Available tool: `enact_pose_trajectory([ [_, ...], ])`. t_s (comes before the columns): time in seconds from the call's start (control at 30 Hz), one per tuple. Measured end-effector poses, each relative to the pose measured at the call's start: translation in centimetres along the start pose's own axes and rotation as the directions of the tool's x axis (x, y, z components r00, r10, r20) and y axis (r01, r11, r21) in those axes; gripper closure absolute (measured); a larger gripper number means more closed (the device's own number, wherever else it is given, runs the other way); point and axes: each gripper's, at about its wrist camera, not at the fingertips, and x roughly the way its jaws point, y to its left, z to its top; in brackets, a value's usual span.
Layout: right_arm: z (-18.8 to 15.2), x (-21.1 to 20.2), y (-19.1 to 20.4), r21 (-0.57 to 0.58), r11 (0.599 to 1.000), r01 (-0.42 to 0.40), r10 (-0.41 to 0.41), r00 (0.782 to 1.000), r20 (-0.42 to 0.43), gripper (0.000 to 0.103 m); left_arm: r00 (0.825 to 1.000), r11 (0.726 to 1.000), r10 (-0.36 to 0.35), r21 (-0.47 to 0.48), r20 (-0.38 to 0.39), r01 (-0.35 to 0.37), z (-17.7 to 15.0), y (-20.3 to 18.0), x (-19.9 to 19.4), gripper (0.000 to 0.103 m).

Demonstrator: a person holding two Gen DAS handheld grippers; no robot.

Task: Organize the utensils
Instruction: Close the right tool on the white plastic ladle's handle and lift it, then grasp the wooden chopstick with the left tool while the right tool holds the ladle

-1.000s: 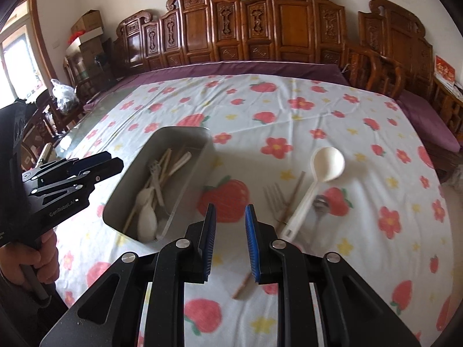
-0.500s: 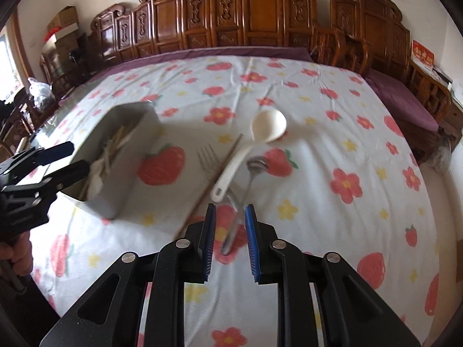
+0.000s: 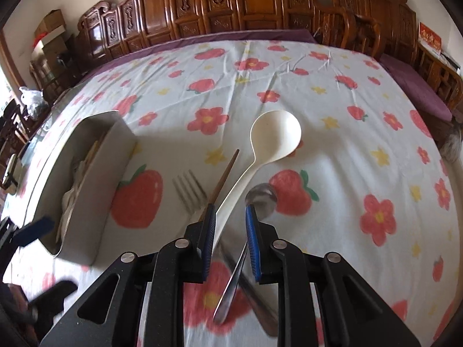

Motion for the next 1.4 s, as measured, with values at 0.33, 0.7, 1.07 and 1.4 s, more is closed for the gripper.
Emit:
enact_pose_trajectory([
  [0.33, 0.9, 2.4, 0.0, 0.053, 0.998, -0.04, 0.045, 0.996, -0.081, 0.08, 0.999, 0.999, -0.049, 0.005, -0.023, 0.049, -0.5, -1.4, 1.1, 0.039],
  [0.7, 0.2, 0.2, -0.2, 0.034, 0.994, -0.107, 0.109, 0.993, -0.052, 0.099, 0.993, 0.995, -0.104, -0.006, -0.049, 0.104, -0.9, -2.3, 2.6, 0.039],
  [1.07, -3.0, -5.4, -1.5, -0.011, 0.997, -0.078, 0.079, 0.997, 0.01, 0.099, 0.991, 0.993, -0.119, 0.012, -0.06, 0.12, -0.2, -4.5, 4.1, 0.048],
  [1.4, -5.1, -7.9, -3.4, 0.017, 0.997, -0.072, 0.071, 0.997, 0.043, 0.099, 0.988, 0.996, -0.079, 0.029, -0.132, 0.083, -0.2, -5.5, 6.5, 0.072],
])
